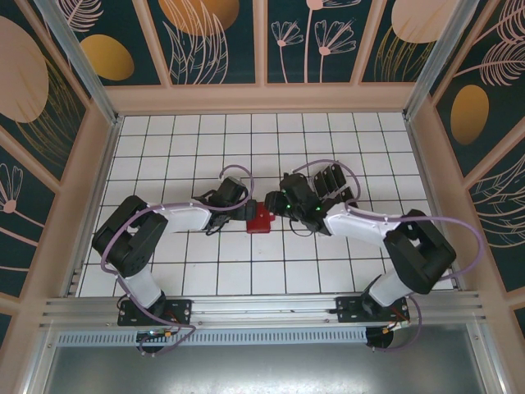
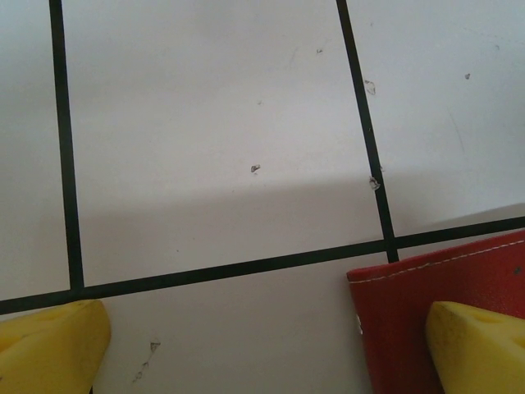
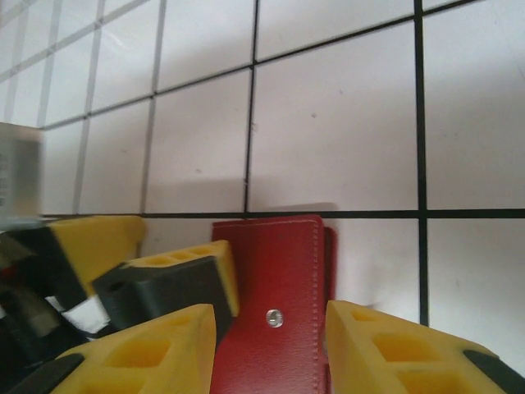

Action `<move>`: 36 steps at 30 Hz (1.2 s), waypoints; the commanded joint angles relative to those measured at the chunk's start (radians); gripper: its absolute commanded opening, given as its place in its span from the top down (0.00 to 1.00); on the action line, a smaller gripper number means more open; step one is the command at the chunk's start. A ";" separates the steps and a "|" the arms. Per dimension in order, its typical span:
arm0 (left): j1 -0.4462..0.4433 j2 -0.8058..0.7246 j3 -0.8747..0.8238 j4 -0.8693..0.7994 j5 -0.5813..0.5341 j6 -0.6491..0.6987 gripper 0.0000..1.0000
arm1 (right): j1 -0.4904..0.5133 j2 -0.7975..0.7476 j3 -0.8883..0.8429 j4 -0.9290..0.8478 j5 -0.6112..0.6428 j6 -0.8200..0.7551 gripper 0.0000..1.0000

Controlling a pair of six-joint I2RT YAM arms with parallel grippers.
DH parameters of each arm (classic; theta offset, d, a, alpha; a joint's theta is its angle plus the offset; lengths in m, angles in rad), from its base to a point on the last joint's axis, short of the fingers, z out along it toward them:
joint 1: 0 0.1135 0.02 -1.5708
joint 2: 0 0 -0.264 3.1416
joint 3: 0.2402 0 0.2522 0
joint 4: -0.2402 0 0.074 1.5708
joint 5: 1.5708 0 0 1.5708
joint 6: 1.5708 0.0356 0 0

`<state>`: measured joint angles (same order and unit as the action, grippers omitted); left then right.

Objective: Put the credit cards into the card holder

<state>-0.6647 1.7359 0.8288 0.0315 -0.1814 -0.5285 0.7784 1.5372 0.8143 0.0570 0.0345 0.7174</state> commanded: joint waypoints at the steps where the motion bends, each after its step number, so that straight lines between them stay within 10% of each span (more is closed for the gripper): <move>1: 0.004 0.033 -0.036 -0.021 -0.032 -0.018 0.01 | 0.009 0.051 0.070 -0.108 0.050 -0.049 0.60; 36: 0.004 0.040 -0.048 0.004 -0.030 -0.028 0.02 | 0.026 0.083 0.059 -0.124 0.032 -0.059 1.00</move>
<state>-0.6678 1.7355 0.8078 0.0746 -0.1959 -0.5362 0.8001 1.6375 0.8890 -0.0792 0.0761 0.6598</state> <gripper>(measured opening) 0.986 0.046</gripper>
